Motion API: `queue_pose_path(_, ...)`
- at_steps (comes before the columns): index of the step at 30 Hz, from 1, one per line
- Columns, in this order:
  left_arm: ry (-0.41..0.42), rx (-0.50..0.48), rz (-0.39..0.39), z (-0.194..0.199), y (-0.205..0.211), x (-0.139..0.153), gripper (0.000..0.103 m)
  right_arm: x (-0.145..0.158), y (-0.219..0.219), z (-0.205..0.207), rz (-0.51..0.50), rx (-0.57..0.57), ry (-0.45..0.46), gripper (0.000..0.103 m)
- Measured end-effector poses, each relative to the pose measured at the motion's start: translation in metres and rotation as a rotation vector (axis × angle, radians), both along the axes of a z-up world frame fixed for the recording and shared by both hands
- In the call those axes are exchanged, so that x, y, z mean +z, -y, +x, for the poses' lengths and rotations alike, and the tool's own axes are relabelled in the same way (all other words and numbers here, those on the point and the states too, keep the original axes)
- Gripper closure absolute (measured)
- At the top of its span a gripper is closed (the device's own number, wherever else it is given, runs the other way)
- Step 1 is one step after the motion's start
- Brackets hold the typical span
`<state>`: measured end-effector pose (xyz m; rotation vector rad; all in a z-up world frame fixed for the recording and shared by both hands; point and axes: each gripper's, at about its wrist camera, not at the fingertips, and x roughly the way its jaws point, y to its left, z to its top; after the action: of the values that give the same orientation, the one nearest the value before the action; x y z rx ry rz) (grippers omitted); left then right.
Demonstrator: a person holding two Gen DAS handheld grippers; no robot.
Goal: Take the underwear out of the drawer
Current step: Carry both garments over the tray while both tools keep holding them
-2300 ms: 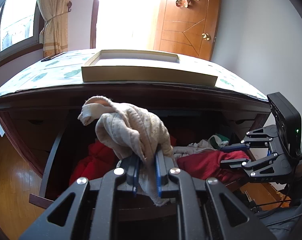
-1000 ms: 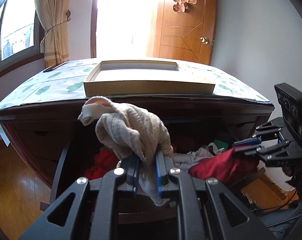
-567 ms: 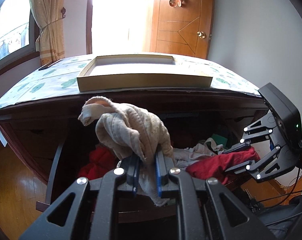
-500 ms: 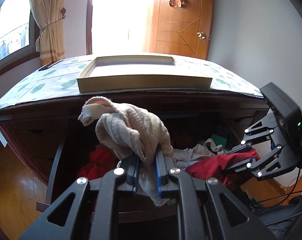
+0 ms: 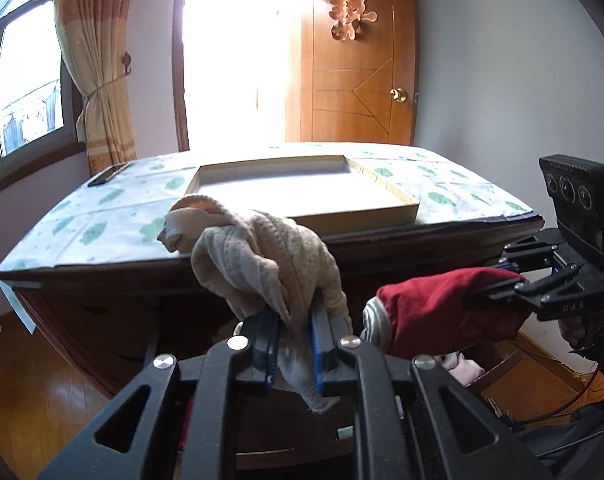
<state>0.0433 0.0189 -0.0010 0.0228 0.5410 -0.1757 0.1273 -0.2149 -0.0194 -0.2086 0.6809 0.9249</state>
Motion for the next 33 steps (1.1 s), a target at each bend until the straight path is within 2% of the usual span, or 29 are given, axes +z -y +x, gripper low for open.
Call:
queue_pose_path(5,0.023,-0.006,0.002,0.008,-0.003,0.021,0.092,0.020,0.006,0.005,0.088,-0.020,0.016,0.083)
queue_pose_path(9,0.052,0.002,0.033,0.021,-0.003,0.040,0.092,0.037,0.010,0.014,0.145,-0.056,0.044,0.083)
queue_pose_path(16,0.077,0.022,0.067,0.051,-0.013,0.062,0.092,0.065,0.008,0.038,0.182,-0.115,0.077,0.083)
queue_pose_path(27,0.033,0.035,0.141,0.120,-0.014,0.072,0.092,0.083,0.013,0.105,0.218,-0.270,0.062,0.083)
queue_pose_path(33,-0.040,0.010,0.171,0.170,-0.001,0.060,0.092,0.094,0.016,0.144,0.245,-0.364,0.047,0.083)
